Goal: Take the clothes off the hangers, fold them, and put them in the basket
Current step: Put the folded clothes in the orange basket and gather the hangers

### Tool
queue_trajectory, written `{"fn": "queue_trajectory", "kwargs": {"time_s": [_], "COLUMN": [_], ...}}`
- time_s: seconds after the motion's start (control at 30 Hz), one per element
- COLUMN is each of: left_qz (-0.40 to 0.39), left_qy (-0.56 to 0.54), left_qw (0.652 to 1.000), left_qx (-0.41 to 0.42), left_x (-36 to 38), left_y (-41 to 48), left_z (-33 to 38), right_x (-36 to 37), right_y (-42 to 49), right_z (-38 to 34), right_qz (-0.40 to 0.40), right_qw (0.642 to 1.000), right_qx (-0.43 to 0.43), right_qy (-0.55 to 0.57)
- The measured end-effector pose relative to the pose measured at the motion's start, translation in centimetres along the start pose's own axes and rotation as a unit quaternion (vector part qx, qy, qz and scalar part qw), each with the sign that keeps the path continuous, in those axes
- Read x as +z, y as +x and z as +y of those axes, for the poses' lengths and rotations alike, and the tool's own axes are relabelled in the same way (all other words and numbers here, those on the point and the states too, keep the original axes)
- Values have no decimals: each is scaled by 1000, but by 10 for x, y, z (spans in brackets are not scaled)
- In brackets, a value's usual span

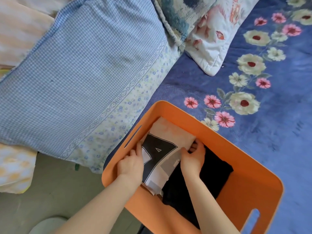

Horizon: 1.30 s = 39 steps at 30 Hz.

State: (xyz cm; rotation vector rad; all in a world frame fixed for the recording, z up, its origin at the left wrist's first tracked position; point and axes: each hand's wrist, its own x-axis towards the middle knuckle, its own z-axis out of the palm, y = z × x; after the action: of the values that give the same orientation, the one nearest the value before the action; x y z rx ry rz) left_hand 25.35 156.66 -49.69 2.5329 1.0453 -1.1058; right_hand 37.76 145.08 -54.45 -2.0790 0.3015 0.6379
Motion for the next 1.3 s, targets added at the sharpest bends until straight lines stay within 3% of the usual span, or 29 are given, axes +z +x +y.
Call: {"fn": "queue_trajectory", "kwargs": {"time_s": [0.07,0.13,0.17,0.23,0.33,0.43,0.5,0.73,0.93,1.1,1.3], "left_qz": [110,122,92,14,-94,-101,-122,-138,-162,-130,7], "left_qy": [73,69,52,17,-45,-57,-54,-69,-54,-147,-175], "left_qw": [990,987,991,1000,992,990,988,986,983,980,983], "left_qx": [51,84,79,10,-65,-84,-76,-63,-67,-24,51], "left_x": [6,15,18,25,33,45,53,76,67,38,6], "left_y": [-8,-15,-17,-11,5,18,28,46,45,27,-54], "left_z": [8,18,22,32,42,48,45,40,42,40,83], "right_x": [-1,7,14,30,49,57,61,68,67,11,-126], "right_y": [-6,0,7,27,55,79,89,100,81,38,-37], "right_z": [0,5,6,8,7,9,14,25,7,-6,-11], "right_qz": [-4,-75,-124,-198,-230,-230,-226,-226,-284,-306,-241], "right_qw": [963,871,825,744,644,588,568,557,586,689,726], "right_qx": [-214,-395,-441,-489,-538,-562,-576,-590,-511,-379,-397], "right_qy": [-164,-283,-331,-411,-492,-535,-543,-539,-561,-536,-506]}}
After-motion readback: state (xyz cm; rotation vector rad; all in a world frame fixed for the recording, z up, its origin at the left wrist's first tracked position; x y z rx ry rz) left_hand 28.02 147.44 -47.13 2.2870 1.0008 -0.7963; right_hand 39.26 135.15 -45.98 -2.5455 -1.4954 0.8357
